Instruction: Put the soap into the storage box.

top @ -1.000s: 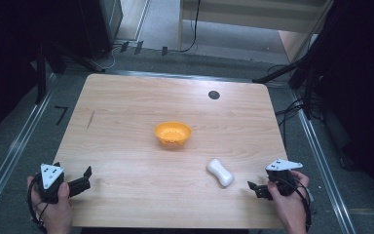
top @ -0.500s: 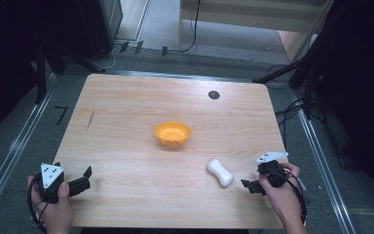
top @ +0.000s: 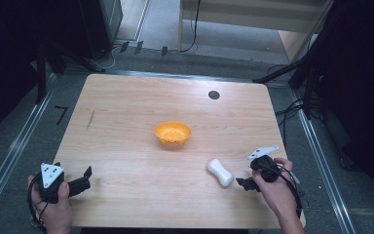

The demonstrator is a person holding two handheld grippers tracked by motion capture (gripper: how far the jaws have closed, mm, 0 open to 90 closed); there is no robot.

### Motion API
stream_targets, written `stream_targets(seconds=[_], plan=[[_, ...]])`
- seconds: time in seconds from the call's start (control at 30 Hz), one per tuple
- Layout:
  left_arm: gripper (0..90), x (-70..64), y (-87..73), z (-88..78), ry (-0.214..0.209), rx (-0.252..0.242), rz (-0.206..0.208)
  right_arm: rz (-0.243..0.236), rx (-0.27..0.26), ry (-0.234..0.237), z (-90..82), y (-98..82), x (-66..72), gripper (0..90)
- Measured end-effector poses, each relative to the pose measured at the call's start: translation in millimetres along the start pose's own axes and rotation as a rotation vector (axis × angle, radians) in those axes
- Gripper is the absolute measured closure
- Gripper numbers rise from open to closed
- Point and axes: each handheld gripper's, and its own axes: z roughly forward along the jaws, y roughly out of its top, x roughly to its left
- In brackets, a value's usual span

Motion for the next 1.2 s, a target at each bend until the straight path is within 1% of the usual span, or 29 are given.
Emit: stream_targets(seconds=[0.1,0.13,0.3,0.33,0.43,0.67,0.83,0.93,1.2], plan=[[0.0,0.1,0.1,0.1,0.000,0.002,-0.002,0.003,0.010,0.004,1.0,2.1,1.0,13.3],[0.0,0.4,0.1,0.1,-0.003,0.000,-0.004,-0.005,0.019,0.004,2.2,4.7,1.5,13.3],[0.0,0.4,0.1,0.1,-0.004,0.001,-0.004,-0.015,0.020,0.010,2.0,11.3,5.0,13.3],[0.0,0.6,0.1,0.3,-0.005,0.001,-0.005,-0.005,0.027,0.009,1.8,12.5,6.6,13.3],[0.0,1.0,0.2,0.3,-0.007,0.003,-0.007,-0.011,0.029,0.011,2.8,14.6,8.0,13.2],[0.0,0.9,0.2,0.9,-0.006,0.003,-0.005,-0.019,0.042,0.027,10.1,22.3,14.2,13.2],[0.0,0.9,0.2,0.4,-0.006,0.004,-0.006,-0.023,0.045,0.037,12.2,26.2,16.7,13.2],[0.0,0.9,0.2,0.4,-0.007,0.004,-0.006,-0.011,0.040,0.041,10.1,29.9,18.2,13.1],[0.0,1.0,0.0,0.3,-0.007,0.000,-0.009,-0.018,0.038,0.053,11.1,33.8,23.8,13.1]])
